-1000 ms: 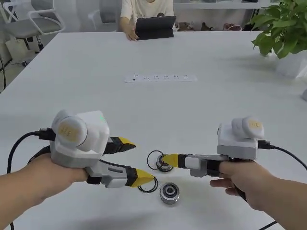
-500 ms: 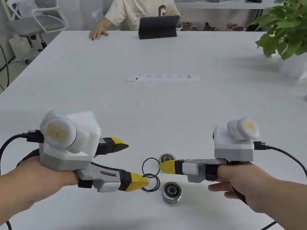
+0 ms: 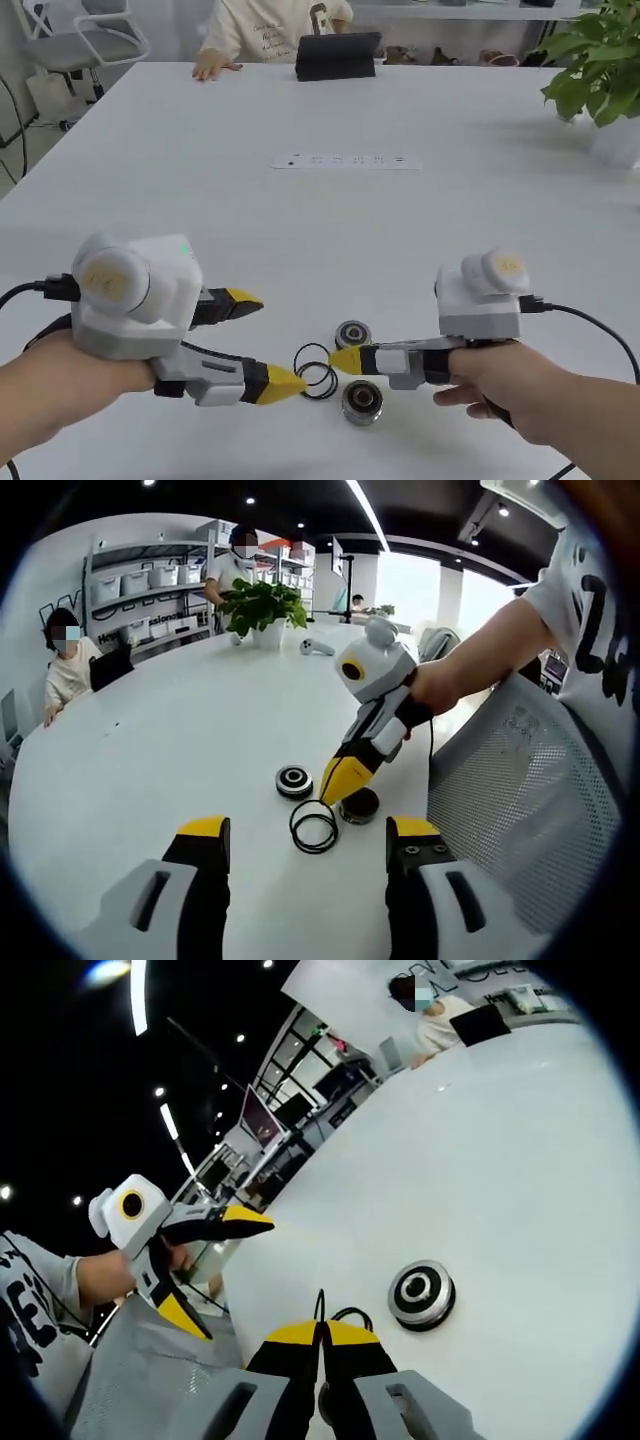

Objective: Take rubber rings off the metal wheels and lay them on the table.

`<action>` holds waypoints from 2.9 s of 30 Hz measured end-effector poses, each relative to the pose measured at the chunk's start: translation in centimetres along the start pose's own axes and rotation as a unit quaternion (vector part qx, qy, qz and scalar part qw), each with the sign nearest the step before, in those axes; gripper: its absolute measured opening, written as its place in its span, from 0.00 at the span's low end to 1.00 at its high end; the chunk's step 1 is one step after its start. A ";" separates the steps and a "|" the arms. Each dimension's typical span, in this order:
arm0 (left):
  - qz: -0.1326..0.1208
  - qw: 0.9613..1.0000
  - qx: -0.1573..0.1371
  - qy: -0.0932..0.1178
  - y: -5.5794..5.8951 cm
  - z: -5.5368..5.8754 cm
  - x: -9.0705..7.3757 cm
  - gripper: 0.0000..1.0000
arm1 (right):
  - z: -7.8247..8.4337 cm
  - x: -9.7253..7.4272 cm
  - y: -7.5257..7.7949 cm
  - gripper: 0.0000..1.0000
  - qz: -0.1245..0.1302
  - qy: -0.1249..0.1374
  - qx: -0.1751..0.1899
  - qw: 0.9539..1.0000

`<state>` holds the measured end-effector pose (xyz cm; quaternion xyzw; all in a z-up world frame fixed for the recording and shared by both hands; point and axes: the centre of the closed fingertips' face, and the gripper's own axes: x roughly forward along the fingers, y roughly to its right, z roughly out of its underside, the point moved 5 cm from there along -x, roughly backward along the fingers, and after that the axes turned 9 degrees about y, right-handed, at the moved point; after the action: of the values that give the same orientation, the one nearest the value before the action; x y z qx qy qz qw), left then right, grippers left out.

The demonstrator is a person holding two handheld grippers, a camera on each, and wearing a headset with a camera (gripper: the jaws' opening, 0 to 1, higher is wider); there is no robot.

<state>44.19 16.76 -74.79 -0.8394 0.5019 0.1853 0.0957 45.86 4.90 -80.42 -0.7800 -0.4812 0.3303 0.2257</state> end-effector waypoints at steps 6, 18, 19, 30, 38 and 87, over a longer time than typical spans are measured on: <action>-0.004 1.000 -0.001 -0.001 -0.2 0.1 -0.3 0.61 | 0.5 0.2 0.1 0.00 0.006 -0.017 -0.010 1.000; -0.003 1.000 -0.004 -0.006 -0.1 0.3 -0.2 0.61 | 0.7 0.2 0.6 0.00 0.022 -0.033 -0.039 0.998; -0.003 1.000 -0.004 -0.006 -0.2 0.3 -0.2 0.61 | 0.7 0.2 0.7 0.00 0.023 -0.034 -0.041 0.998; -0.004 1.000 -0.007 -0.008 -0.2 0.4 -0.3 0.60 | 0.7 0.0 1.0 0.04 0.033 -0.036 -0.061 0.997; -0.004 1.000 -0.007 -0.012 -0.3 0.5 -0.4 0.60 | 0.7 -0.2 1.0 0.09 0.036 -0.043 -0.083 0.995; 0.006 0.999 -0.026 -0.021 -2.1 0.4 4.5 0.48 | -1.4 -3.4 4.5 0.21 0.082 0.002 -0.203 0.976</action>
<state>47.84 14.24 -77.03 -0.8345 0.4996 0.2167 0.0837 48.51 -0.16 -81.52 -0.8471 -0.4718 0.2418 0.0357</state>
